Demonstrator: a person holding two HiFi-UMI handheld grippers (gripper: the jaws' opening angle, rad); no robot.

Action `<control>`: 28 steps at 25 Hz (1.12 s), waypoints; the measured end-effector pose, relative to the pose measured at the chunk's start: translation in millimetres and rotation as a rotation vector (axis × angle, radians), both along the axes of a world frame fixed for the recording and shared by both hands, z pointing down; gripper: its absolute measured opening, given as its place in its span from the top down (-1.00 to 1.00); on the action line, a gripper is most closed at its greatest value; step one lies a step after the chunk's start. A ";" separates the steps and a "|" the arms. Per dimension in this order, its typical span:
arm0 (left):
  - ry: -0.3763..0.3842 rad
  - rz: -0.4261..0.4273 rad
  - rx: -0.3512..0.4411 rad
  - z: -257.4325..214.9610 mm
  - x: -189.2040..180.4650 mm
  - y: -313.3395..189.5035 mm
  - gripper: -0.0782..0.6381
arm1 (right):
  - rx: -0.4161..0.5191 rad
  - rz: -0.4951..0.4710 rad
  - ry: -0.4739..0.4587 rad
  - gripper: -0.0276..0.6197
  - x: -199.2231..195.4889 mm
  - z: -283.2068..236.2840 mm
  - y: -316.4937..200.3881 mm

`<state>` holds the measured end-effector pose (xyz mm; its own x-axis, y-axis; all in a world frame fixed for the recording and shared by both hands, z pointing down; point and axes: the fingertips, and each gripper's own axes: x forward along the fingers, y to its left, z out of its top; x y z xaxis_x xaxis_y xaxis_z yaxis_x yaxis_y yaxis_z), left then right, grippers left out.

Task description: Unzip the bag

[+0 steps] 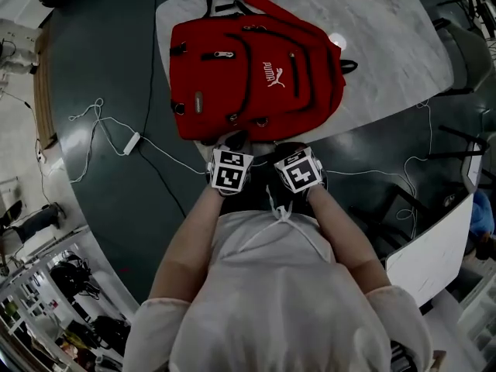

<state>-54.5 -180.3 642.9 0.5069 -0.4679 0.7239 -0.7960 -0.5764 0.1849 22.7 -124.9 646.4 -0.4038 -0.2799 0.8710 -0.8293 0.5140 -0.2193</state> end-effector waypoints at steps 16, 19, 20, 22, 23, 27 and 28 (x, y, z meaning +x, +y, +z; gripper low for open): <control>-0.048 -0.156 0.004 -2.9 -6.8 -4.2 0.73 | -0.042 -0.075 -0.006 0.83 59.8 2.1 -5.6; -0.051 -0.167 0.007 -2.6 -6.7 -4.4 0.73 | -0.047 -0.073 0.009 0.83 70.0 -0.8 -7.7; -0.052 -0.170 0.008 -2.7 -7.0 -4.8 0.73 | -0.048 -0.074 0.011 0.83 72.6 -0.9 -8.7; -0.053 -0.173 0.006 -2.7 -7.8 -5.5 0.73 | -0.050 -0.082 0.017 0.83 77.4 -0.8 -10.7; -0.053 -0.175 0.004 -2.6 -8.0 -5.4 0.73 | -0.052 -0.088 0.023 0.83 80.4 -0.6 -11.5; -0.047 -0.182 -0.003 -2.1 -9.2 -5.1 0.73 | -0.057 -0.102 0.035 0.83 92.4 0.6 -14.7; -0.047 -0.185 -0.003 -2.2 -9.4 -5.6 0.73 | -0.057 -0.102 0.036 0.83 95.5 0.8 -16.1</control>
